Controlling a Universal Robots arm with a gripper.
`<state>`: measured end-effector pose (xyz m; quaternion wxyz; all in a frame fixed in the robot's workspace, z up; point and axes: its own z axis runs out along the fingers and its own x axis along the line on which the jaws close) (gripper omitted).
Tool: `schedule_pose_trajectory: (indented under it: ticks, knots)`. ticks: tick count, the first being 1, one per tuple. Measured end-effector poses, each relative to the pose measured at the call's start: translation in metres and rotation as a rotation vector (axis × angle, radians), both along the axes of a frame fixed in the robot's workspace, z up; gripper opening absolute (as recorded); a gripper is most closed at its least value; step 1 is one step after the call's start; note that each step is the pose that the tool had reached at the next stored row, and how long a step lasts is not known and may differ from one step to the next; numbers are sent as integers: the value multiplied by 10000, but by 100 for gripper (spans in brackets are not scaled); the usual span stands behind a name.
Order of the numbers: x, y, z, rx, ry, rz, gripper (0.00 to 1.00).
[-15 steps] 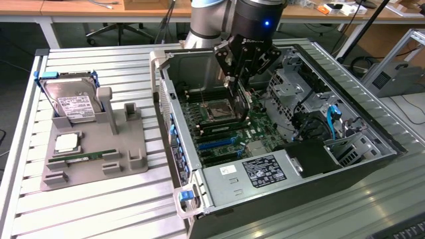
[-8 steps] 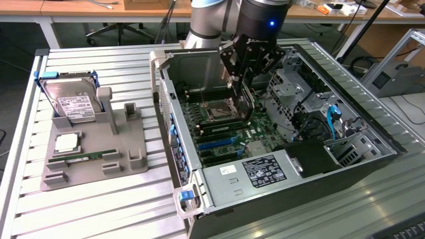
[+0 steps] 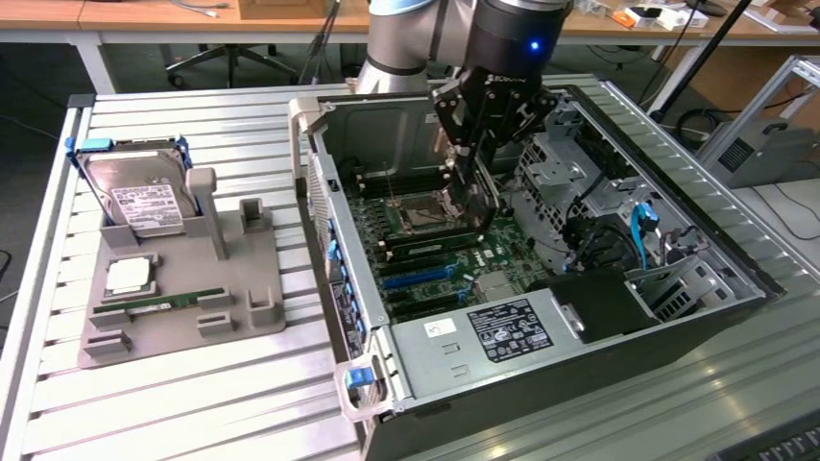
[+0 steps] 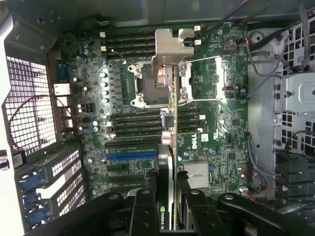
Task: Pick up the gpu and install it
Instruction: 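Pick up the gpu and move the gpu toward the slot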
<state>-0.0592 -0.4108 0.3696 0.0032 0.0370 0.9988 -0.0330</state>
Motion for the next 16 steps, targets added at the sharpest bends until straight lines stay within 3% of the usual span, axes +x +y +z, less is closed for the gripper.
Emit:
schedule_pose_trajectory:
  ticks: [16]
  knots:
    - [155, 0, -6, -3, -1, 0, 27]
